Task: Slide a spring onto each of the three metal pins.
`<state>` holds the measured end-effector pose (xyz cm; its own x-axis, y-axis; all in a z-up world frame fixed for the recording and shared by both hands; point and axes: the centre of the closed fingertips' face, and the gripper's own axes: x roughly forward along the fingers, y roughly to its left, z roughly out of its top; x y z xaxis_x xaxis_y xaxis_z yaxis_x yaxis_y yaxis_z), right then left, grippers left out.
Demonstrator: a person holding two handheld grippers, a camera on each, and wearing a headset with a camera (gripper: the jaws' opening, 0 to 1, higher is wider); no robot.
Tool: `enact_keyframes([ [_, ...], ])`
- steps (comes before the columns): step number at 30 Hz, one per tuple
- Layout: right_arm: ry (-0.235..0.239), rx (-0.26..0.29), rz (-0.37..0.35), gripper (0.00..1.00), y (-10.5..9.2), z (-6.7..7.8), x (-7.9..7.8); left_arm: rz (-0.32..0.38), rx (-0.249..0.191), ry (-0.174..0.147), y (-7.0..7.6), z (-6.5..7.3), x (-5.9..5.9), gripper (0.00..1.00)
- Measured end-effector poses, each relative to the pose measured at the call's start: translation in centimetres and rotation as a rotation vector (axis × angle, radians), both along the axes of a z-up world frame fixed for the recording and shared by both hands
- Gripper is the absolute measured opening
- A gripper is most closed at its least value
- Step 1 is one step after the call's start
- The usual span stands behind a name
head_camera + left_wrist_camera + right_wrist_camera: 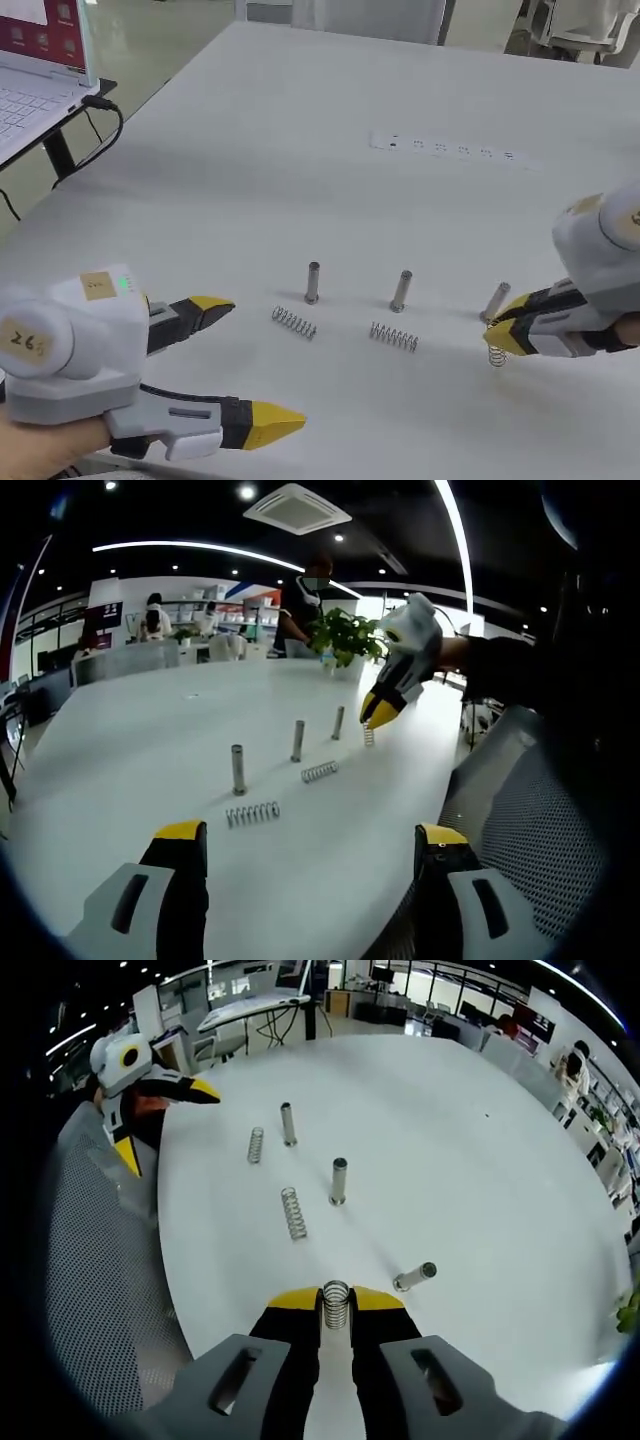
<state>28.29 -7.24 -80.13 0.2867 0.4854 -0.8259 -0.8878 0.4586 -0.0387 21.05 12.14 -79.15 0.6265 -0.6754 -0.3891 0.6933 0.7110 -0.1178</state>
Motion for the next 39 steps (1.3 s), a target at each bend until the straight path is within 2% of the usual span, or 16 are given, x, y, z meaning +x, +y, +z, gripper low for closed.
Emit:
enact_keyframes([
  [6, -0.03, 0.061, -0.039, 0.09, -0.1, 1.0, 0.2, -0.001, 0.0, 0.002, 0.0, 0.0, 0.0, 0.82],
  [14, -0.115, 0.16, -0.098, 0.09, -0.2, 2.9, 1.2, -0.002, -0.001, 0.004, 0.0, -0.1, 0.0, 0.81],
  [21, -0.167, 0.21, -0.131, 0.09, -0.4, 3.7, 1.7, -0.004, 0.0, 0.006, -0.1, -0.1, -0.1, 0.81],
  [26, -0.188, 0.232, -0.157, 0.08, -0.8, 4.2, 2.2, -0.004, -0.001, 0.007, -0.1, -0.1, -0.1, 0.81],
  [34, -0.266, 0.293, -0.205, 0.08, -1.2, 6.0, 3.9, -0.004, 0.002, 0.011, -0.1, -0.2, -0.2, 0.81],
  [39, -0.277, 0.31, -0.23, 0.08, -1.4, 6.1, 4.6, -0.003, 0.002, 0.014, -0.1, -0.2, -0.2, 0.81],
])
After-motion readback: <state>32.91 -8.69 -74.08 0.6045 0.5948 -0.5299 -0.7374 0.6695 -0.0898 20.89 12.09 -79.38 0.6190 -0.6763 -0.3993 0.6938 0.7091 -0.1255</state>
